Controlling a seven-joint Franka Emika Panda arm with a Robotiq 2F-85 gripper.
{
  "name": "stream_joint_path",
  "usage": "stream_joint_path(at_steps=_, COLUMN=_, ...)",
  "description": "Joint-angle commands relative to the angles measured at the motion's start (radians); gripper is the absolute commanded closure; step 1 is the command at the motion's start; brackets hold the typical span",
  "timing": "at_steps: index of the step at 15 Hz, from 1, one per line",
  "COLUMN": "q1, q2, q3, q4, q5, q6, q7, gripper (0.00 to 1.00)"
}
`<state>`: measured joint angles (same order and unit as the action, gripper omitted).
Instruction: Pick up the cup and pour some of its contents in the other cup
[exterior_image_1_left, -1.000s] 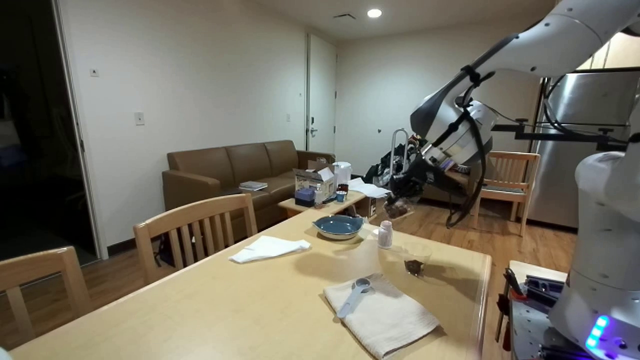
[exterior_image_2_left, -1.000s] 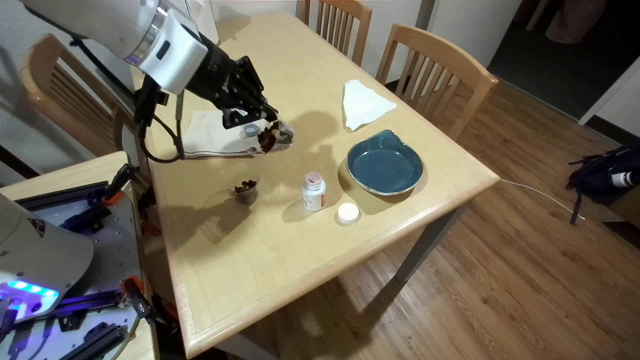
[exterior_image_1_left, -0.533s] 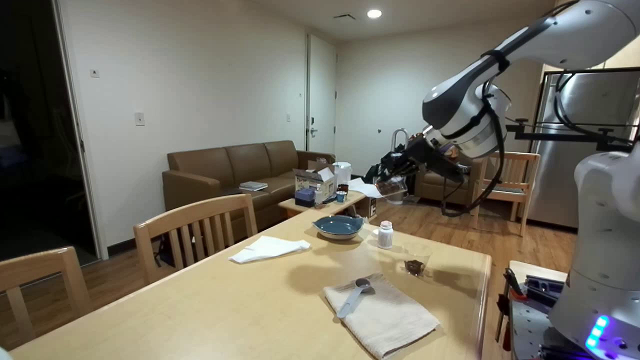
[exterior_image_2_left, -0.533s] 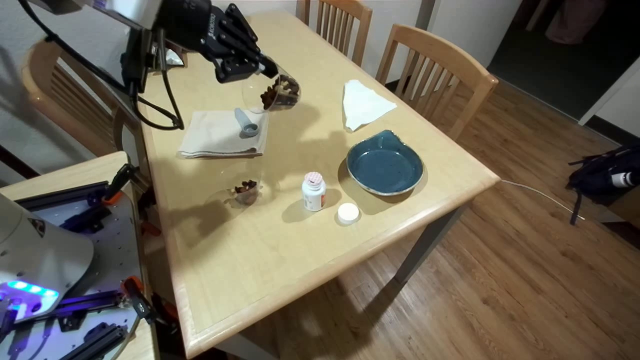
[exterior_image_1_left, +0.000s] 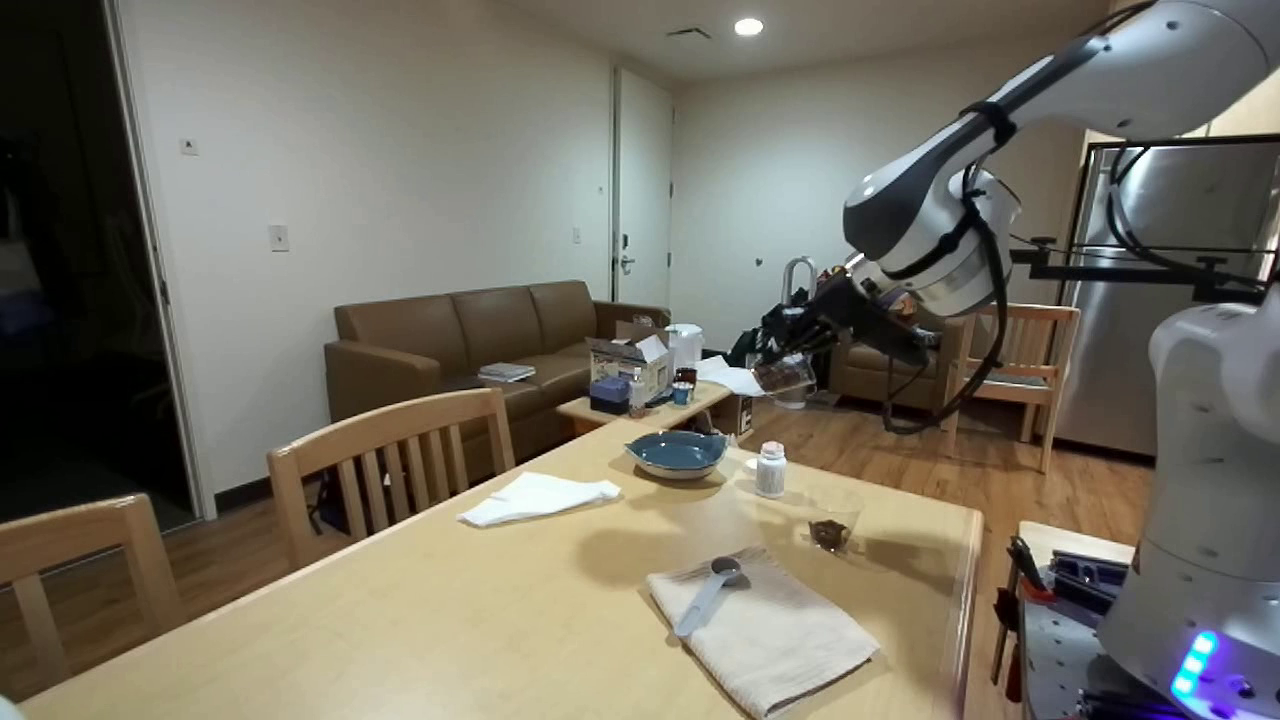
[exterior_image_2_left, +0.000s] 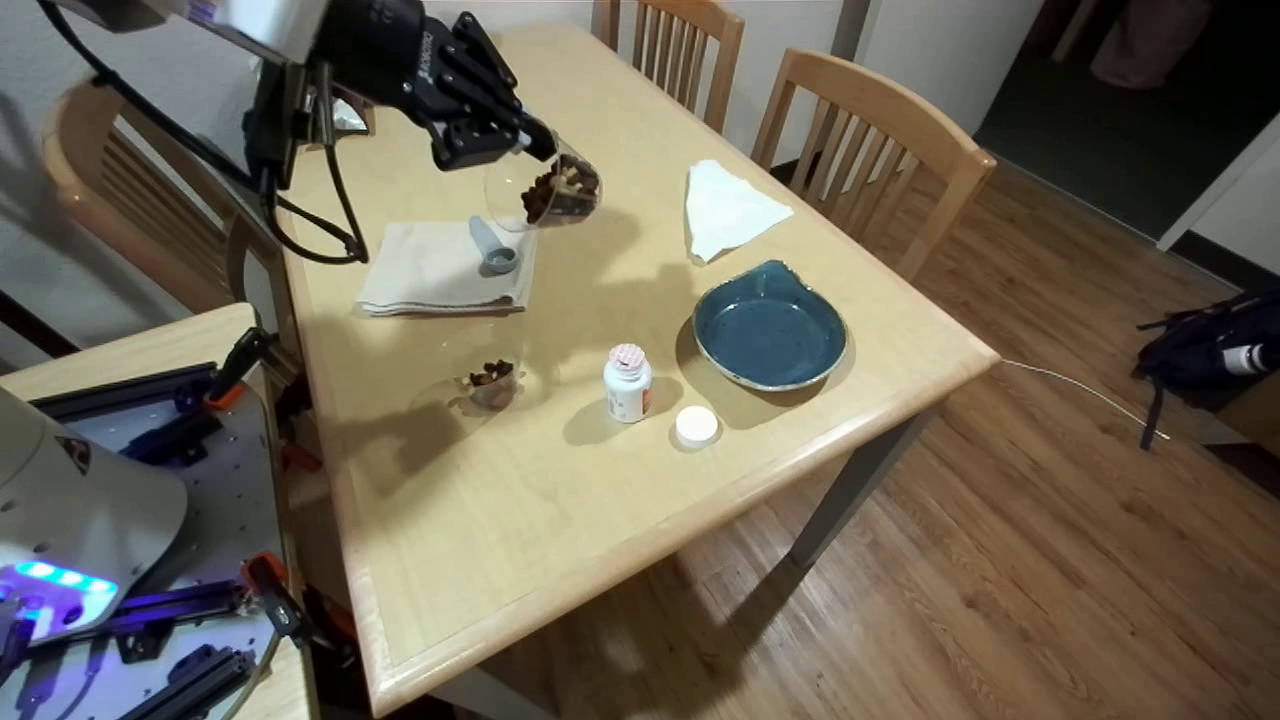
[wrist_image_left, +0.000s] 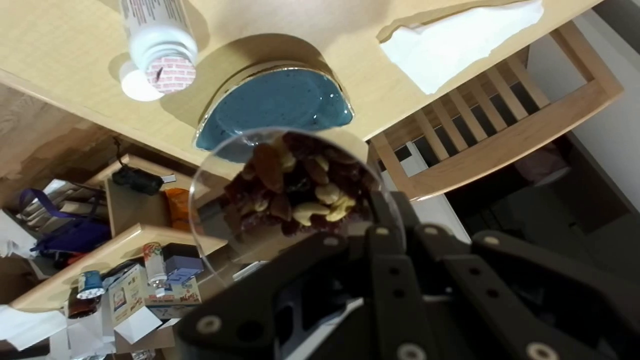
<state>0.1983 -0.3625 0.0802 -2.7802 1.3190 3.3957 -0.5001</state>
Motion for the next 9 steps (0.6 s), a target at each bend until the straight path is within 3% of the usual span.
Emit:
stream_joint_path(at_steps=1, q1=0.010, q2=0.014, q3=-0.011, q4=0.000, q5=-0.021, q6=0.035, q7=-0.043, gripper=0.95)
stream_joint_path(at_steps=7, q1=0.025, q2=0.016, q3=-0.046, q4=0.000, q5=-0.059, q6=0.100, q7=-0.102, gripper=0.95)
stream_joint_path(at_steps=8, q1=-0.001, q2=0.012, q3=-0.036, q4=0.000, q5=-0.078, q6=0.096, q7=-0.102, gripper=0.95)
stream_joint_path(at_steps=9, q1=-0.068, q2=-0.005, q3=0.006, q4=0.000, q5=-0.101, q6=0.064, q7=-0.106, gripper=0.95)
